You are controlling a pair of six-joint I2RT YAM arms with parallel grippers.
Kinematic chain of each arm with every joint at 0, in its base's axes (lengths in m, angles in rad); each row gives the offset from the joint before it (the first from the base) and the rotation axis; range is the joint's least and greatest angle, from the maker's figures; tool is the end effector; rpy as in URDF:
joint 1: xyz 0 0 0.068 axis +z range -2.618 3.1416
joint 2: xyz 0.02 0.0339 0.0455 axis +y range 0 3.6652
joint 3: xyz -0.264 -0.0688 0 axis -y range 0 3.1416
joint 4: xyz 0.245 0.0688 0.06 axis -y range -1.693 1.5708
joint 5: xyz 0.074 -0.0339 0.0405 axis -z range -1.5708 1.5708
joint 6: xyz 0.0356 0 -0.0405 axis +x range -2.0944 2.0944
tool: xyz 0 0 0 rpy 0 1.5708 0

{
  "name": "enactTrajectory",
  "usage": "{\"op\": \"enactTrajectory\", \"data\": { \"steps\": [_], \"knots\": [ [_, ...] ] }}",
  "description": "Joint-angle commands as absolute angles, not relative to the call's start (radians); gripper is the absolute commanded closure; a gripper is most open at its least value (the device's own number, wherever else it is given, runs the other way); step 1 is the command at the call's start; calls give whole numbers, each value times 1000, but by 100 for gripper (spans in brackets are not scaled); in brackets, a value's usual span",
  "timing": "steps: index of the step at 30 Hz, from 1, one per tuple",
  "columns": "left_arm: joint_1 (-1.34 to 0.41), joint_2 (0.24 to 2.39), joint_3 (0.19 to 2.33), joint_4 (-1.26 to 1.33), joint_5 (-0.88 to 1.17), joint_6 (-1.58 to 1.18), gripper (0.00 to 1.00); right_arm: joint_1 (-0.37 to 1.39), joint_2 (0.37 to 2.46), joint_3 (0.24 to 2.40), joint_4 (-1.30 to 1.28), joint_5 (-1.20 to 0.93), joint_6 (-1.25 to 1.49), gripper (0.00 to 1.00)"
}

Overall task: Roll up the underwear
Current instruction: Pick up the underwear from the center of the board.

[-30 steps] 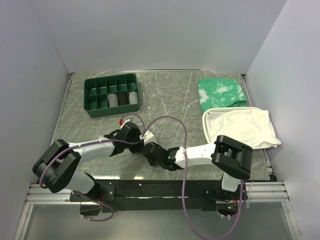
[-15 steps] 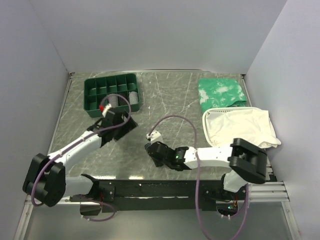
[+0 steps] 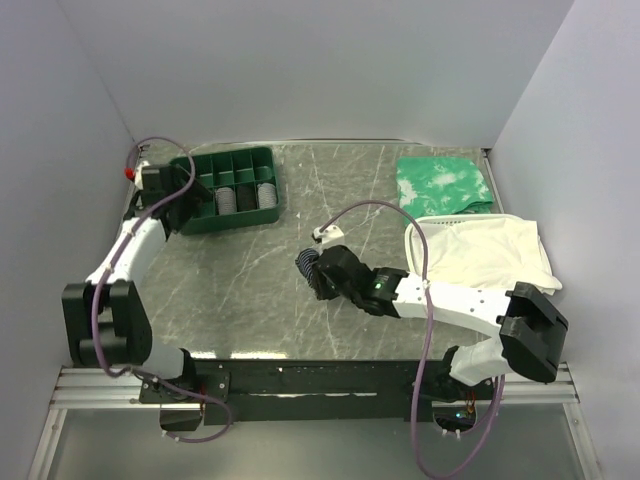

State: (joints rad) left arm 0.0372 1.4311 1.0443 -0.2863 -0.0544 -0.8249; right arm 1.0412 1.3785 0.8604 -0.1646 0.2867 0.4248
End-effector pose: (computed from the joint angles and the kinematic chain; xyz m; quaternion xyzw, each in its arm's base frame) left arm 0.3181 0.0138 0.2698 -0.3870 0.8133 -0.1438 0.4100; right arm 0.1582 0.2504 0.2352 -0.2126 0.8703 0.1886 0.4023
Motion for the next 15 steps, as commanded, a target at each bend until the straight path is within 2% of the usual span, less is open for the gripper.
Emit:
{"op": "enactTrajectory", "data": {
  "steps": [1, 7, 15],
  "knots": [
    [93, 1532, 1184, -206, 46, -758, 3, 1008, 1336, 926, -141, 230, 405, 100],
    [126, 1664, 1284, -158, 83, -721, 2, 996, 1342, 940, -146, 204, 390, 100],
    [152, 1755, 1276, -107, 64, -716, 3, 986, 1341, 930, -143, 195, 390, 100]
  ]
}}
